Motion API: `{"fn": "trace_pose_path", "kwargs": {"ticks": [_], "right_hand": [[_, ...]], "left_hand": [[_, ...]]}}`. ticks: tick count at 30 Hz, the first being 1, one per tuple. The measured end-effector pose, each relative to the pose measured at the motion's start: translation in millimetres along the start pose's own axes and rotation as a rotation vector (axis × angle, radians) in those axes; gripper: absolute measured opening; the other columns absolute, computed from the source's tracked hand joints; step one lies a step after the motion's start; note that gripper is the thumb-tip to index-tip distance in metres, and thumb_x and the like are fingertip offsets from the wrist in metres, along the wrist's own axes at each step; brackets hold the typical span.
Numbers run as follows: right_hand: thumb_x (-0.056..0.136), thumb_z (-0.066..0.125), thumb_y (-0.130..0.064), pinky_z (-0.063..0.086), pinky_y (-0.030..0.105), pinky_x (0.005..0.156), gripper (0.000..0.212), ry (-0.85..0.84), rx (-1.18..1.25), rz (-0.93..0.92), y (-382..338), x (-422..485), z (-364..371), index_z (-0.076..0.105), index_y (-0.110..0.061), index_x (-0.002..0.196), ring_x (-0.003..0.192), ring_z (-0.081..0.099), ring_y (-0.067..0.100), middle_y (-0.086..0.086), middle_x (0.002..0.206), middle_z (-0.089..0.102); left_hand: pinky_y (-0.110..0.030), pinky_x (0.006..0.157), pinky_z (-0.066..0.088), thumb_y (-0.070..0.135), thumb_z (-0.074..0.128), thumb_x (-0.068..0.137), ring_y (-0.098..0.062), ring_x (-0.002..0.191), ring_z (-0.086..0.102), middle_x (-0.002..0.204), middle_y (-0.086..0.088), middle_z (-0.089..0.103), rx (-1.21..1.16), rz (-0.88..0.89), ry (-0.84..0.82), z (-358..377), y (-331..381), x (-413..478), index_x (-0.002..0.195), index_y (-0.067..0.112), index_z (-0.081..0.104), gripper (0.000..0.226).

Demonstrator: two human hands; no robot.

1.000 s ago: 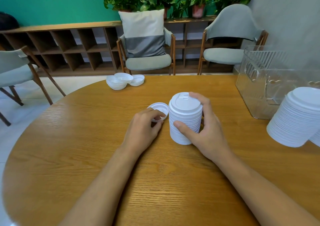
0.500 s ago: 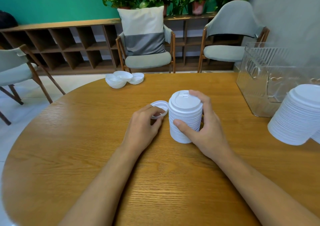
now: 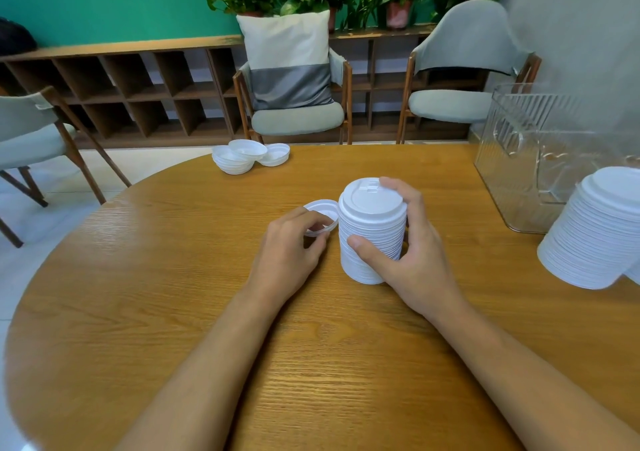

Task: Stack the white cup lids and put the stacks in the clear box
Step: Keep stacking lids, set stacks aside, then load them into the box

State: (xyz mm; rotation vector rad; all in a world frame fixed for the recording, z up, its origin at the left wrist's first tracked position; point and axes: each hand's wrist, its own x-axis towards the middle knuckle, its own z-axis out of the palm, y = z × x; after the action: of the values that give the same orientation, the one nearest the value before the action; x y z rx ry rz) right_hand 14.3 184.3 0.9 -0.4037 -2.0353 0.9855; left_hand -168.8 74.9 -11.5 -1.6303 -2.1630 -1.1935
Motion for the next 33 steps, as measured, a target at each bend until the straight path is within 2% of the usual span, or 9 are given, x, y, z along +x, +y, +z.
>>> {"fn": "trace_pose_path", "kwargs": {"ticks": [10, 19, 22, 25, 28, 31, 33], "right_hand": [[0.082, 0.08, -0.048, 0.039, 0.009, 0.1, 0.075, -0.001, 0.001, 0.005, -1, 0, -1, 0.037, -0.047, 0.143, 0.134, 0.047, -0.002, -0.03, 0.143, 0.047], [0.082, 0.08, -0.052, 0.043, 0.016, 0.103, 0.075, -0.01, 0.0, 0.011, -1, -3, -3, 0.038, -0.046, 0.144, 0.135, 0.049, 0.004, -0.024, 0.145, 0.05], [0.082, 0.079, -0.052, 0.043, 0.016, 0.102, 0.075, -0.01, 0.002, 0.011, -2, -2, -4, 0.039, -0.044, 0.145, 0.135, 0.05, 0.005, -0.023, 0.144, 0.05], [0.08, 0.079, -0.053, 0.042, 0.013, 0.101, 0.075, 0.0, 0.008, 0.008, -2, -2, -2, 0.04, -0.044, 0.143, 0.133, 0.051, 0.006, -0.022, 0.143, 0.051], [0.081, 0.081, -0.051, 0.042, 0.011, 0.1, 0.076, -0.002, 0.003, 0.003, -1, -2, -2, 0.039, -0.044, 0.143, 0.133, 0.05, 0.005, -0.019, 0.143, 0.051], [0.081, 0.081, -0.052, 0.041, 0.01, 0.099, 0.076, 0.003, 0.001, -0.003, 0, -2, -2, 0.04, -0.041, 0.143, 0.132, 0.051, 0.007, -0.016, 0.143, 0.051], [0.079, 0.079, -0.058, 0.043, 0.011, 0.099, 0.076, 0.005, 0.023, 0.003, -1, -1, -2, 0.041, -0.04, 0.143, 0.132, 0.051, 0.007, -0.017, 0.142, 0.052]], "left_hand": [[-0.007, 0.077, 0.042, 0.005, 0.079, 0.088, -0.006, 0.083, 0.064, 0.09, 0.004, 0.072, 0.004, -0.012, 0.028, 0, 1, 1, 0.101, 0.014, 0.078, 0.016], [-0.003, 0.078, 0.039, 0.004, 0.079, 0.088, -0.004, 0.084, 0.064, 0.091, 0.005, 0.073, -0.001, -0.021, 0.029, 0, 1, 1, 0.101, 0.014, 0.078, 0.016], [-0.008, 0.08, 0.043, 0.005, 0.076, 0.092, -0.004, 0.087, 0.065, 0.096, 0.005, 0.074, -0.032, -0.009, 0.094, -4, 8, 1, 0.104, 0.013, 0.078, 0.015], [-0.02, 0.082, 0.053, 0.008, 0.069, 0.1, -0.005, 0.093, 0.067, 0.1, 0.008, 0.073, -0.249, -0.142, 0.241, -11, 19, 6, 0.112, 0.015, 0.073, 0.014], [-0.039, 0.087, 0.063, 0.012, 0.061, 0.106, -0.019, 0.099, 0.072, 0.108, -0.003, 0.071, -0.617, -0.304, 0.259, -20, 29, 11, 0.126, 0.018, 0.065, 0.022], [-0.031, 0.083, 0.062, 0.012, 0.057, 0.108, -0.015, 0.096, 0.072, 0.102, -0.003, 0.065, -0.829, -0.409, 0.216, -28, 36, 14, 0.142, 0.021, 0.058, 0.036], [-0.028, 0.082, 0.061, 0.012, 0.055, 0.108, -0.015, 0.103, 0.07, 0.107, 0.001, 0.071, -1.024, -0.477, 0.199, -32, 38, 17, 0.142, 0.022, 0.06, 0.036]]}}
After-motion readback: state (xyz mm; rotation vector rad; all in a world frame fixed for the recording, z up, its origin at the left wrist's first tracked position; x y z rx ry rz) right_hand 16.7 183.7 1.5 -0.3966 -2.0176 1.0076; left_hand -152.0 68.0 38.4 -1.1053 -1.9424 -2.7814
